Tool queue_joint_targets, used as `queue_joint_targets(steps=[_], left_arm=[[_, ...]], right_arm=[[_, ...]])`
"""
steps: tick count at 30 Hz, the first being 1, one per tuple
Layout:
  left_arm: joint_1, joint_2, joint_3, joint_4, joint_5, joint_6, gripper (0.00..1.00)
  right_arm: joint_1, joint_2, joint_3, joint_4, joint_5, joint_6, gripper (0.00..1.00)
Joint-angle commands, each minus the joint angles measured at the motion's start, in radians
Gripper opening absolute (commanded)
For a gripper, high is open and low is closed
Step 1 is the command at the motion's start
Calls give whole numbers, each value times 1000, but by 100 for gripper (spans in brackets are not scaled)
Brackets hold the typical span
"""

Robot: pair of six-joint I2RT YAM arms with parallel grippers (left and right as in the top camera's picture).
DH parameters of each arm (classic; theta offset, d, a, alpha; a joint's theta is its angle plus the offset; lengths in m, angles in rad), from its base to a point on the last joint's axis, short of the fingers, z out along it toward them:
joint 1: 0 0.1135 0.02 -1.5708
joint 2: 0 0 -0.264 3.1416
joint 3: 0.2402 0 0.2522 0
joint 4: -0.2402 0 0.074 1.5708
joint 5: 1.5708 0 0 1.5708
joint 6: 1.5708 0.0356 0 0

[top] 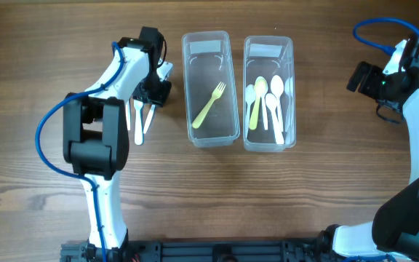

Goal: Pack container
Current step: 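Grasp a white fork with the left gripper, then place the white fork into the left container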

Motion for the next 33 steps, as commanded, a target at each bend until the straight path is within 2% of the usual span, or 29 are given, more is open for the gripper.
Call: queue_joint_targets(steps=[1,5,8,9,14,18,20,22,27,33], left_arm=[[5,35,-6,2,16,14,37],[5,41,-35,32,16,15,24],[5,41,-44,23,14,15,6],[5,39,-44,10,4,15,4],[3,4,1,-72,-92,-43,4],[-18,-98,187,-227,-84,-165,4],[-53,-163,285,-291,-10,-248,4],[-105,-232,307,-276,60,-344,4],[-263,-266,307,-209,65,-602,4],[-397,-148,307,-113,-16,-702,4]], right_arm=[[0,10,-11,3,10,0,100],[0,10,-11,3,10,0,100],[0,10,-11,3,10,0,100],[0,10,-11,3,10,0,100],[0,10,-11,3,10,0,100],[0,10,-11,3,10,0,100],[0,10,-11,3,10,0,100],[0,10,-11,3,10,0,100],[0,10,-11,3,10,1,100],[0,10,-11,3,10,0,100]])
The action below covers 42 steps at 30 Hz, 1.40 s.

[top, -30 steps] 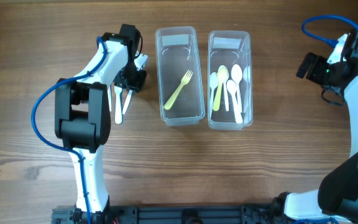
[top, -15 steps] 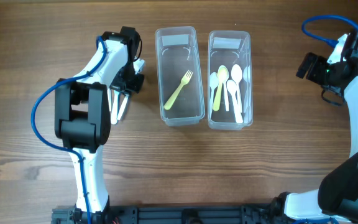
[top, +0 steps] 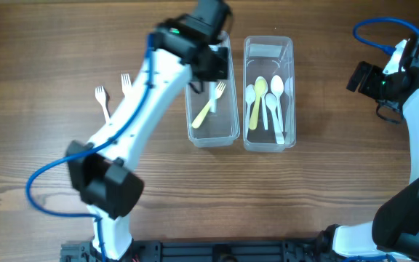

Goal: Pack container
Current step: 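Place the white fork into the left container, then grasp the light blue fork with the left gripper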

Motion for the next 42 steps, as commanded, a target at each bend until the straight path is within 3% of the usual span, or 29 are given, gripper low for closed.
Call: queue_joint_targets(steps=[1,8,9,12,13,15,22,26,33,42], left_arm=[[-43,109,-8,14,-67,-119,4],[-16,217,-8,31,-70,-90,5],[-6,212,-8,37,-70,-86,16],[29,189,-4,18,-66,-53,35],[43,174,-2,7,-66,-33,49],[70,141,-2,-11,-67,-1,65],[242,21,-2,-190,-71,255,61],[343,39,-50,-232,-70,303,57],[429,46,-392,-13,-69,303,52],[439,46,-559,235,-66,306,45]], right_arm=[[0,10,-11,3,10,0,100],[0,10,-11,3,10,1,100],[0,10,-11,3,10,0,100],[0,10,-11,3,10,1,100],[0,10,-11,3,10,0,100],[0,10,-11,3,10,0,100],[0,10,-11,3,10,0,100],[0,10,-11,3,10,1,100],[0,10,-11,3,10,0,100],[0,10,-11,3,10,0,100]])
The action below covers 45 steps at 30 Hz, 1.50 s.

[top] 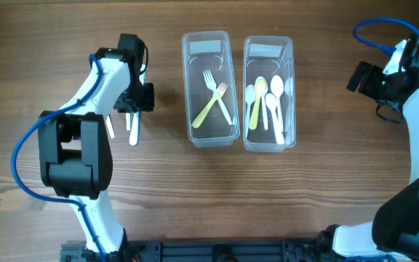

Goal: Pack container
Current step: 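Grasp the light blue fork with the left gripper, then place the light blue fork into the left container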

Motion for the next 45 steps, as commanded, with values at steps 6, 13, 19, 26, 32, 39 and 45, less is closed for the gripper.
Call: queue_joint_targets(steps=[6,13,19,26,32,39,45], left_arm=[[16,4,-120,123,1,19,45],[31,4,-164,145,2,19,31],[29,0,-154,117,9,19,7],[-34,-122,183,-182,39,15,4],[-295,-242,327,-112,111,-209,4],[-443,-61,327,0,91,-305,8],[-441,63,327,32,87,-352,11]], right_arm=[[0,10,-11,3,10,0,100],[0,10,-11,3,10,0,100],[0,10,-11,3,10,0,100],[0,10,-11,3,10,0,100],[0,10,-11,3,10,0,100],[0,10,-11,3,10,0,100],[0,10,-11,3,10,0,100]])
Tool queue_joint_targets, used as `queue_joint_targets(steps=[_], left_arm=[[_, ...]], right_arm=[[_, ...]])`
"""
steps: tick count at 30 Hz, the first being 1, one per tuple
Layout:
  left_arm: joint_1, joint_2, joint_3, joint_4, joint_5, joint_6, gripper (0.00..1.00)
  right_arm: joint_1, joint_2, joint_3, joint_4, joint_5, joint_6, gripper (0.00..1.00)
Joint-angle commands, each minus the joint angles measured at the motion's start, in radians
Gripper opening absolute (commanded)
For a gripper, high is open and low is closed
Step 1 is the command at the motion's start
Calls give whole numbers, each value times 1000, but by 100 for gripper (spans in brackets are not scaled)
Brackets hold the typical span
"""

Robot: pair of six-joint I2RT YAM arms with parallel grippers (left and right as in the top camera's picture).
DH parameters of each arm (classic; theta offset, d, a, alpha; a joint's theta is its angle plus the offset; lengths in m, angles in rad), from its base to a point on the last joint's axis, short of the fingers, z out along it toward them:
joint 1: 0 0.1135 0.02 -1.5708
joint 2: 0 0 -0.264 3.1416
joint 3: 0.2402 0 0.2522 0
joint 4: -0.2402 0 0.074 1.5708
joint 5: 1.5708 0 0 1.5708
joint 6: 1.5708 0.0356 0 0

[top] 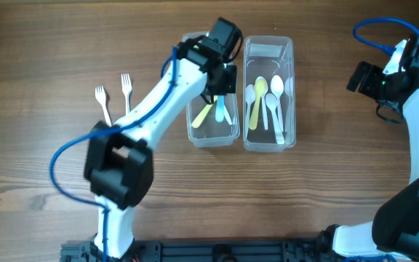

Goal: Pack container
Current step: 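Place the light blue fork into the left container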

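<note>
Two clear containers stand side by side at the back. The left container [195, 135] holds a yellow fork [201, 116] and a pale fork [222, 110]. My left gripper [220, 81] hangs over this container, right above the pale fork's upper end, and appears shut on it; the wrist hides its fingers. The right container [288, 142] holds several spoons [268, 102], white and yellow. Two white forks [126, 87] lie on the table to the left. My right gripper [361, 76] rests far right, nothing near it, its jaws unclear.
The left arm stretches diagonally from its base [118, 175] across the table to the left container. The right arm and its blue cable stay along the right edge. Wood tabletop [326, 196] lies in front of the containers.
My left gripper has gone from the forks on the table at the left to above the left container. One fork is gone from the table, and a pale fork now shows under the gripper.
First my left gripper was down at the forks left of the containers, with only a yellow fork boxed. Then it was over the left container with a white fork. Then that fork lay inside and the gripper was back at the table. Now it is over the container again.
</note>
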Motion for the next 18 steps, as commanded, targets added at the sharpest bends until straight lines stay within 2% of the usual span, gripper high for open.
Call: queue_joint_targets(steps=[1,2,3,6,9,12,15,18], left_arm=[[11,19,-2,24,-7,-48,18],[13,10,4,23,-6,-48,38],[19,0,13,17,-6,-47,50],[63,-82,92,-32,-7,-43,70],[118,-161,131,-54,-10,3,71],[196,-228,131,-132,-97,71,64],[307,-211,128,-264,-166,210,59],[391,-144,118,-329,-165,256,58]], right_arm=[[0,10,-11,3,10,0,100],[0,10,-11,3,10,0,100],[0,10,-11,3,10,0,100],[0,10,-11,3,10,0,100],[0,10,-11,3,10,0,100],[0,10,-11,3,10,0,100],[0,10,-11,3,10,0,100],[0,10,-11,3,10,0,100]])
